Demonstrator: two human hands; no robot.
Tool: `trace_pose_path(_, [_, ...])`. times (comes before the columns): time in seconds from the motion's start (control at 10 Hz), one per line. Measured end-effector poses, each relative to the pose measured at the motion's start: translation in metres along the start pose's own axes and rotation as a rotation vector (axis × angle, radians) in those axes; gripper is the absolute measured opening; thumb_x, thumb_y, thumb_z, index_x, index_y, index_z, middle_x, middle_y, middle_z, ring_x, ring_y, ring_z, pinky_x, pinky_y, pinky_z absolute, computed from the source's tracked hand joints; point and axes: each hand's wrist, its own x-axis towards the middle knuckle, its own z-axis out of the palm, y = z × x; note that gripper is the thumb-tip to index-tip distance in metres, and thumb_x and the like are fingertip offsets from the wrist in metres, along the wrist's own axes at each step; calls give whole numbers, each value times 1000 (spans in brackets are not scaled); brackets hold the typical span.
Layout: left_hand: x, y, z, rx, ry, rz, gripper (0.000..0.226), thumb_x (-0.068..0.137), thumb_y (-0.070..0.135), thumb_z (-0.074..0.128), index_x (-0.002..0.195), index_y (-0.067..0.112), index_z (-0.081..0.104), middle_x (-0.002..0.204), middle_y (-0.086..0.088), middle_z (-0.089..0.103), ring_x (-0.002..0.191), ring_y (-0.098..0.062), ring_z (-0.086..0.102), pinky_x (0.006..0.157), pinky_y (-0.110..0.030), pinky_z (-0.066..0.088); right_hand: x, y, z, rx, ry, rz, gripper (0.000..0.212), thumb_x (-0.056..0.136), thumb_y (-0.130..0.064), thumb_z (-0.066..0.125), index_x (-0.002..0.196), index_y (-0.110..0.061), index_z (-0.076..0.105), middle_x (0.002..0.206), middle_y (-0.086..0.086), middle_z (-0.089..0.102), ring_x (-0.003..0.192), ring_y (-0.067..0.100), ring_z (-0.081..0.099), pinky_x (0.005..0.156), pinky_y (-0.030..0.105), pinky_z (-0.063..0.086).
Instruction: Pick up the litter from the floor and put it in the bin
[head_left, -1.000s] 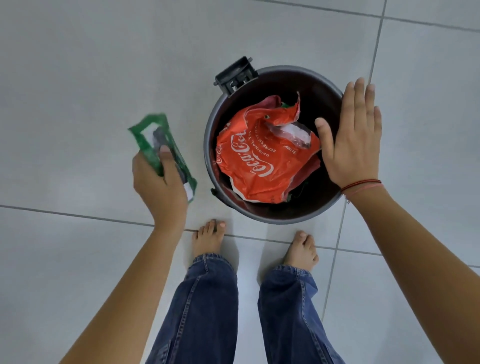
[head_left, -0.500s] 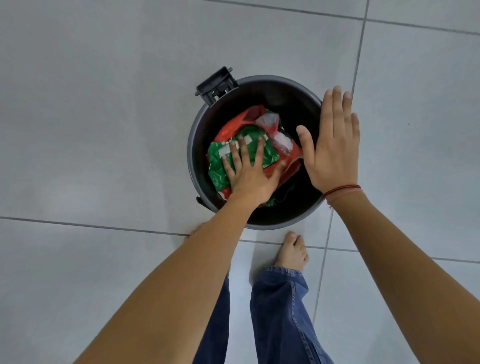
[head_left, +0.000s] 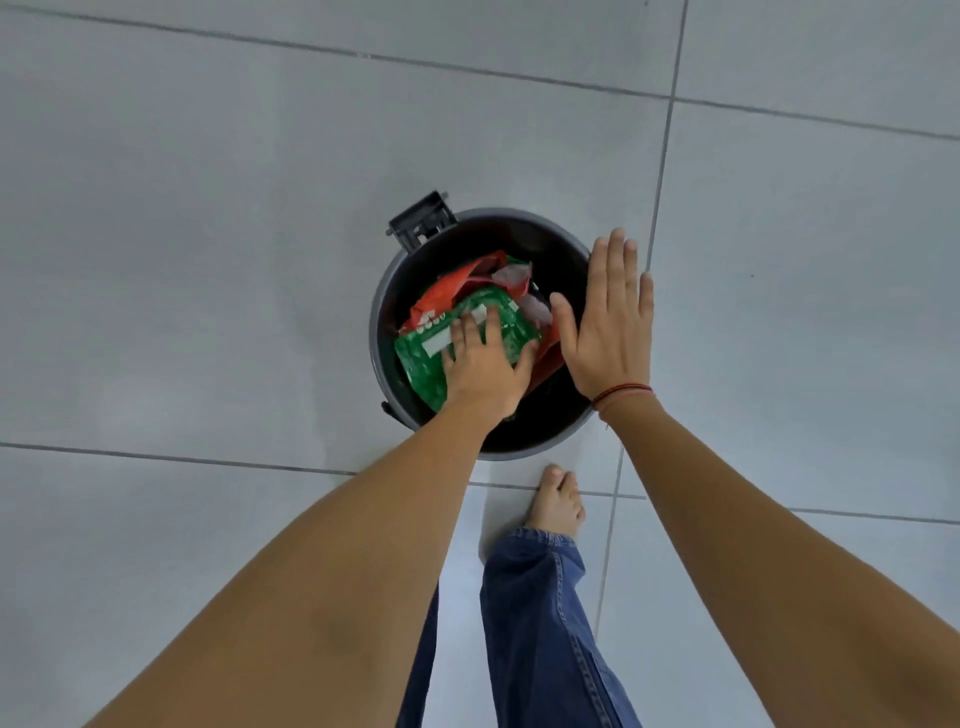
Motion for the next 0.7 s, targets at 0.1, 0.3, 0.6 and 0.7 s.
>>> trace_pose_path(0.1, [-32,9,-30,-32,32,103,68,98,47,32,150,8,11,156,-20,15,145,-31,12,116,-48,22,-8,-11,-26,-26,-29,34,66,99,-43,31,148,-3,12,158,15,8,147,27,4,120,46,8])
trace_pose_path(0.3, [-86,16,-107,203,209,240,65,99,46,27,149,6,17,158,-15,16,146,-27,10,118,-44,14,-27,-46,-111,-44,31,13,66,99,-43,31,148,-3,13,158,16,12,146,28,8,118,44,7])
trace_pose_path(0.6, [-191,73,-277,324,575,338,71,97,47,28,150,6,6,160,-13,-1,147,-25,-4,119,-47,3,-42,-112,-288,-177,145,-91,70,97,-48,27,149,-6,8,159,12,7,147,25,3,117,46,-2])
trace_pose_path(0.7, [-235,106,-345,328,707,364,71,97,47,27,150,7,3,160,-12,-4,147,-24,-5,119,-47,0,-43,-142,-366,-187,225,-144,71,97,-50,25,149,-7,5,159,11,4,147,25,1,117,46,-5])
